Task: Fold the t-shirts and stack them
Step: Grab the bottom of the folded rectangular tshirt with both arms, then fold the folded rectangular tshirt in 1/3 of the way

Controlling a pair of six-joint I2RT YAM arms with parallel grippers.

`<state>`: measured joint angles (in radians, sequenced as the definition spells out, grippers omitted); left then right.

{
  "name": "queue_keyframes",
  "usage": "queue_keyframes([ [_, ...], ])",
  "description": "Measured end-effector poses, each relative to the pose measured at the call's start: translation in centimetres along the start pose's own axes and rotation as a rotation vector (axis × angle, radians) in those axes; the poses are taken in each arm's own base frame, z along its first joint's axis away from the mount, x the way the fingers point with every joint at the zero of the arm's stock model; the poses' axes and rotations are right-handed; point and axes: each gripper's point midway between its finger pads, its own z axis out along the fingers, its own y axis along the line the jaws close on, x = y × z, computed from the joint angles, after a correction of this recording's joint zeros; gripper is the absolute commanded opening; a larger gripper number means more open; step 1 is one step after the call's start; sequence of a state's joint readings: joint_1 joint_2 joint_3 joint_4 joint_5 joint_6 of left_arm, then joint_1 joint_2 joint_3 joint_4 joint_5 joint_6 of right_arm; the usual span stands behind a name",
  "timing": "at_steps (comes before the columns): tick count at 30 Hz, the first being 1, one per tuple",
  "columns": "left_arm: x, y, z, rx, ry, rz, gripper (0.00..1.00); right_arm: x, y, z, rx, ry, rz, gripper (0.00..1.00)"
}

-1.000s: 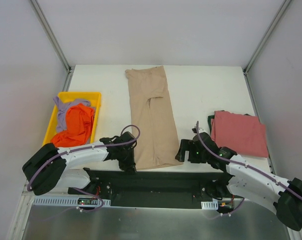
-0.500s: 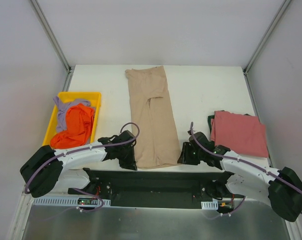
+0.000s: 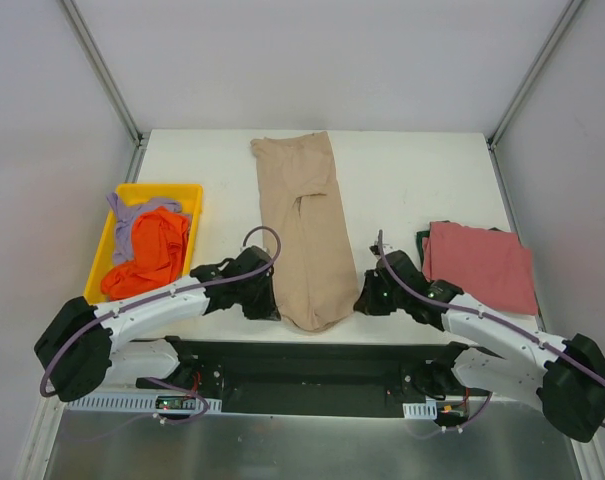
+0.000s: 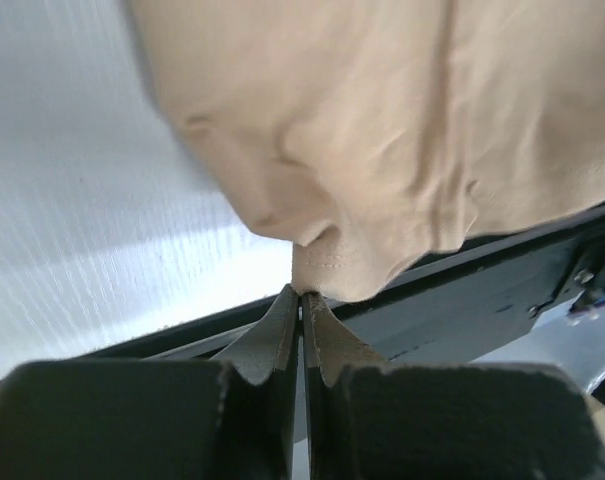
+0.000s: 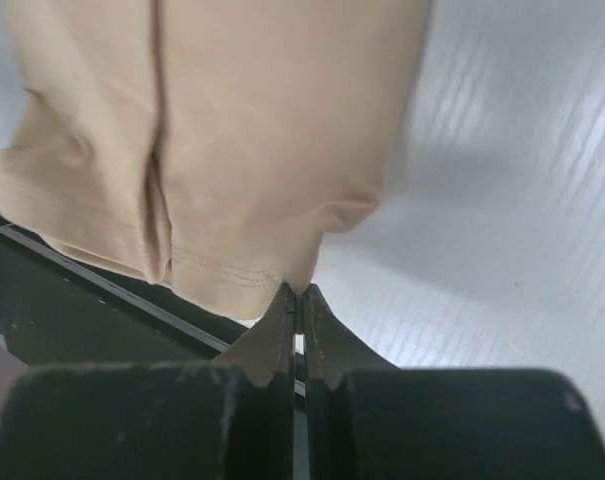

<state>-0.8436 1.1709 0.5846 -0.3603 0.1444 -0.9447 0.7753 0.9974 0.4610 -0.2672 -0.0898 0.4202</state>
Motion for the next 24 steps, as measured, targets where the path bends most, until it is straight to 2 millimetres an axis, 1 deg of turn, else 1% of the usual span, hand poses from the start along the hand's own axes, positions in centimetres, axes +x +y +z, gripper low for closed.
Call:
queue_keyframes([
  [2,-1.4,-0.9,-0.6,0.019,-0.035,0.006,0.0,-1.6,1.0,-0.5,-0.016,-0.039,-0.026,0.01],
  [6,-5.9,-1.7,-2.3,0.036,-0.15,-0.01,0.0,-5.0,2.2,-0.9,-0.011,-0.1,-0.057,0.01],
  [8,-8.3,-2.2,-3.3,0.038,-0.211,-0.01,0.0,-7.0,2.3,-0.8,0.014,-0.13,-0.062,0.01],
  [11,-11.8,-2.9,-4.4,0.033,-0.29,-0.003,0.0,-11.0,2.6,-0.5,0.048,-0.187,-0.064,0.01],
  [14,-14.3,-3.2,-4.7,0.015,-0.327,0.003,0.0,-14.7,3.2,-0.1,0.054,-0.235,-0.069,0.01],
  [16,-16.0,-3.1,-4.7,-0.002,-0.339,0.001,0.0,-16.7,3.4,0.3,0.059,-0.255,-0.076,0.01],
  [18,-17.5,-3.3,-4.5,-0.011,-0.35,-0.001,0.0,-18.5,3.7,0.7,0.06,-0.269,-0.086,0.01],
  [24,-21.8,-2.2,-4.5,-0.056,-0.403,-0.036,0.0,-23.0,4.0,2.3,0.067,-0.297,-0.11,0.01],
])
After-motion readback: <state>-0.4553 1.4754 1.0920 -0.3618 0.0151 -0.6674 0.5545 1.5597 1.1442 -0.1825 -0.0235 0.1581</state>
